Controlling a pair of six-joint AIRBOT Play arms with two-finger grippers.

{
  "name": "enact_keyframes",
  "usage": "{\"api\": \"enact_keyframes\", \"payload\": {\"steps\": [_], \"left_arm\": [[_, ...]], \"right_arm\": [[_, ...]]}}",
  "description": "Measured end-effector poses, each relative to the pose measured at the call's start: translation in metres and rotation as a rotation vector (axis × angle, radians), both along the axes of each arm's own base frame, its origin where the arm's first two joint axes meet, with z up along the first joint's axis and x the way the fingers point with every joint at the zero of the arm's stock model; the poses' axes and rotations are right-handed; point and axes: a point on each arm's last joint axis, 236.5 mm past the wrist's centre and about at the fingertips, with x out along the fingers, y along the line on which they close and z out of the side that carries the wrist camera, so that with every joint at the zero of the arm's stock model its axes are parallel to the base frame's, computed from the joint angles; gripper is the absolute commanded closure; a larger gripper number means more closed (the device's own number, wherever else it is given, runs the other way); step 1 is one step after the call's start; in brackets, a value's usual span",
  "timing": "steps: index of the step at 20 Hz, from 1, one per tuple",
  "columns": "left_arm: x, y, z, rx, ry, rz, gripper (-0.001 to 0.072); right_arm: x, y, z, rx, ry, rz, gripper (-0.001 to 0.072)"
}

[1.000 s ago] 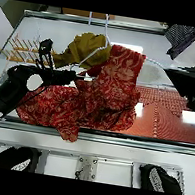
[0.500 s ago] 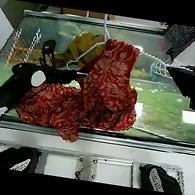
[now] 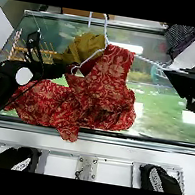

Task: Fold the clothes and pants, and hang the long-sleeved shirts on hangers.

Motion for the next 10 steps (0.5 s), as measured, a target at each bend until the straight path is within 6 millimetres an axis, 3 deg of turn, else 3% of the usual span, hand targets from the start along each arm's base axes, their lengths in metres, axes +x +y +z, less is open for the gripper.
{"api": "enact_keyframes", "payload": {"steps": [4,10], "left_arm": [[-0.009,-0.010,0.039,-0.033,-0.110,-0.030,0.0696],[-0.044,-0.046,0.084,-0.076,-0.220,-0.148,0.0698]], "right_arm": [[-0.001,0.003,-0.005,-0.025,-0.008,0.010,0.0707],[0.001,0.008,-0.030,0.008,-0.045,0.042,0.0706]]}}
